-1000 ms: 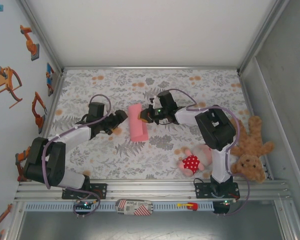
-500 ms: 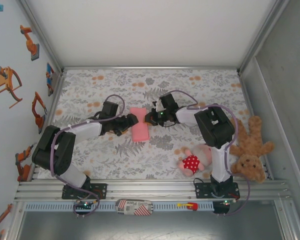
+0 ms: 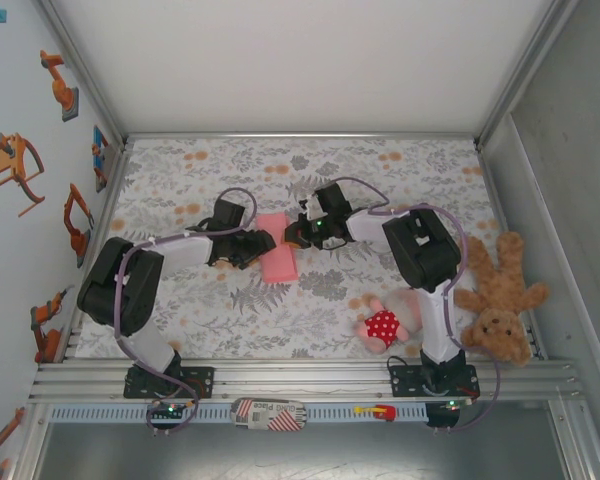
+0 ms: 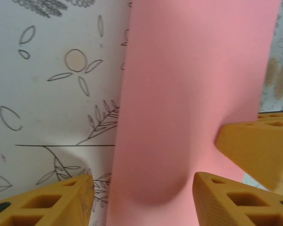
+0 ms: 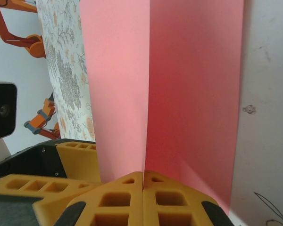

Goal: Fold a paper plane with a square sheet of paper (pick it up from the middle)
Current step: First fold in half a square sheet of paper at the center of the table.

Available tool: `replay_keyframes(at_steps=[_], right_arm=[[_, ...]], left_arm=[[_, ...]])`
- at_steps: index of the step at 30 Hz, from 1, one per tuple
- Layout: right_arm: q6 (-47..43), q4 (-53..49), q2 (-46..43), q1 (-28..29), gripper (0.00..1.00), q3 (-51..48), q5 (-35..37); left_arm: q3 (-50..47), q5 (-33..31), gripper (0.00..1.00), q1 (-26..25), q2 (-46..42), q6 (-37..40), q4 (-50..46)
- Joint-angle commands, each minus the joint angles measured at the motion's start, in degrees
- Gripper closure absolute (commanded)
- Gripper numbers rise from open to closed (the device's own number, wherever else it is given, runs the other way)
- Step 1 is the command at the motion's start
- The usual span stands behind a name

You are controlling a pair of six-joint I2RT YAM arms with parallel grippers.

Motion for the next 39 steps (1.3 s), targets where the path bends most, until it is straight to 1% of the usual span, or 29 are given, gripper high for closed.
replay_keyframes(at_steps=[1, 4, 6, 9, 11, 17, 23, 27, 30, 39], right_arm=[[-2.79, -3.41, 0.64, 0.07, 0.96, 2.55, -0.72], [-5.04, -8.06, -0.29, 0.07, 0.91, 4.03, 1.49], [-5.55, -12.46, -1.33, -0.3, 0.84, 5.45, 4.27], [-5.55, -17.17, -5.47, -0.72, 0.7, 5.56, 11.25], [-5.27, -18.23, -8.28, -0.79, 0.66, 4.83, 15.23], [-5.9, -18.68, -13.45, -0.81, 0.64, 0.42, 21.61], [-5.79, -17.58, -15.21, -0.94, 0.64, -2.89, 25.4], [-6.21, -17.18, -15.6, -1.07, 0.64, -3.9, 26.16], [-6.17, -16.35, -16.23, -1.4, 0.64, -4.94, 26.63], [-6.87, -15.5, -15.84, -1.95, 0.65, -4.72, 25.84]], left_arm=[[2.1, -2.7, 0.47, -0.21, 1.18, -0.04, -3.99], [3.1, -4.74, 0.51, -0.63, 2.42, -0.12, -6.15], [3.89, -6.24, 0.54, -1.02, 3.34, 0.13, -8.08], [4.77, -8.94, 0.56, -1.69, 4.9, 0.38, -11.12], [4.96, -9.59, 0.57, -1.8, 6.16, 0.4, -11.94], [5.46, -9.84, 0.56, -2.55, 8.58, 3.04, -13.41], [6.76, -11.03, 0.54, -3.9, 12.56, 1.28, -15.64], [9.41, -12.22, 0.54, -5.45, 16.79, 0.59, -18.35], [10.04, -11.95, 0.54, -5.87, 19.13, -0.69, -18.96], [10.72, -10.71, 0.53, -6.85, 21.15, 2.79, -19.21]])
